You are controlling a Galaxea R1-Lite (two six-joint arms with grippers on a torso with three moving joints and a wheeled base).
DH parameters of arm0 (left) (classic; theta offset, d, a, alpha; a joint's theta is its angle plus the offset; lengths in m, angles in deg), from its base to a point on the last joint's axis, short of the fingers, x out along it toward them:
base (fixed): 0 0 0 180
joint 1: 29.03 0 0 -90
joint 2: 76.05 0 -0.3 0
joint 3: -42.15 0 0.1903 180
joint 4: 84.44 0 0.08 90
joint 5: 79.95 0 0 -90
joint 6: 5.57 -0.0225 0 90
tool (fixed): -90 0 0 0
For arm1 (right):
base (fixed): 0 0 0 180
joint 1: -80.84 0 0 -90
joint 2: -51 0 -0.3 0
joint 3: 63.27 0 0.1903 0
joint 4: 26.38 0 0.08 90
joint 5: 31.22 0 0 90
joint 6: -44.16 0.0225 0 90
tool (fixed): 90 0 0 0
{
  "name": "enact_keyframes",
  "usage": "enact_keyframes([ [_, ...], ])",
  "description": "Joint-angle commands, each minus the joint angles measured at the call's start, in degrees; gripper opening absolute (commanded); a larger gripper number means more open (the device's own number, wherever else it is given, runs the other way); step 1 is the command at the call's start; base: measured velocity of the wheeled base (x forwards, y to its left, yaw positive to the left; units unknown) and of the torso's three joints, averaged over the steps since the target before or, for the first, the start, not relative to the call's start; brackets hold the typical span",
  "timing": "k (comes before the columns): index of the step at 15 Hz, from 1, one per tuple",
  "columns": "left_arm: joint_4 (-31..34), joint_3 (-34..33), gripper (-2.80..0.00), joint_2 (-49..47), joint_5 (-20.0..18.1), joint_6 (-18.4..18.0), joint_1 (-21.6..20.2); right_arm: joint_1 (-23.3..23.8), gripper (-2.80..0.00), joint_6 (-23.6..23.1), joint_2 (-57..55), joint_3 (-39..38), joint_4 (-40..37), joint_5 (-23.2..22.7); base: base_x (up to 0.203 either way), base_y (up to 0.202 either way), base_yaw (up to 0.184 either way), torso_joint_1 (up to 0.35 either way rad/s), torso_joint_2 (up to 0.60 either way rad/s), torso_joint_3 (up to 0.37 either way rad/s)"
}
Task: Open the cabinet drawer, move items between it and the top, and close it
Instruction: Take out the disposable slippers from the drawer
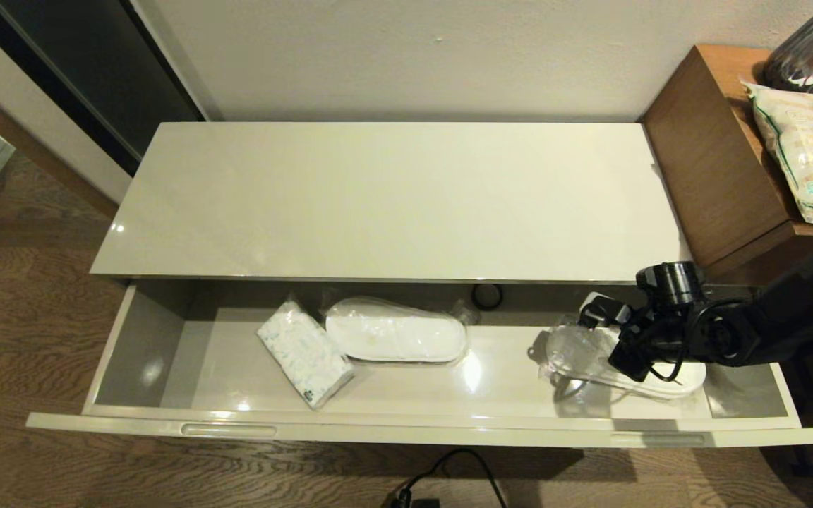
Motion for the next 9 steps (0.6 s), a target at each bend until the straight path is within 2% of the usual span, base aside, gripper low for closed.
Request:
enact_keyframes([
  [1, 0.0, 0.0, -2.8, 0.0, 0.0, 0.1, 0.0, 0.0, 0.0, -0.4, -7.6, -0.3, 11.8, -0.3, 0.0, 0.0, 0.0, 0.0, 0.0, 0.0],
  [3, 0.0, 0.0, -2.8, 0.0, 0.0, 0.1, 0.0, 0.0, 0.0, -0.6, -11.1, -0.5, 18.0, -0.7, 0.0, 0.0, 0.0, 0.0, 0.0, 0.0],
  [6, 0.0, 0.0, -2.8, 0.0, 0.0, 0.1, 0.0, 0.0, 0.0, -1.1, -13.9, 0.2, 18.0, -1.1, 0.0, 0.0, 0.0, 0.0, 0.0, 0.0],
  [9, 0.0, 0.0, -2.8, 0.0, 0.0, 0.1, 0.0, 0.6, 0.0, -3.3, -17.3, 5.8, 15.7, -3.0, 0.0, 0.0, 0.0, 0.0, 0.0, 0.0],
])
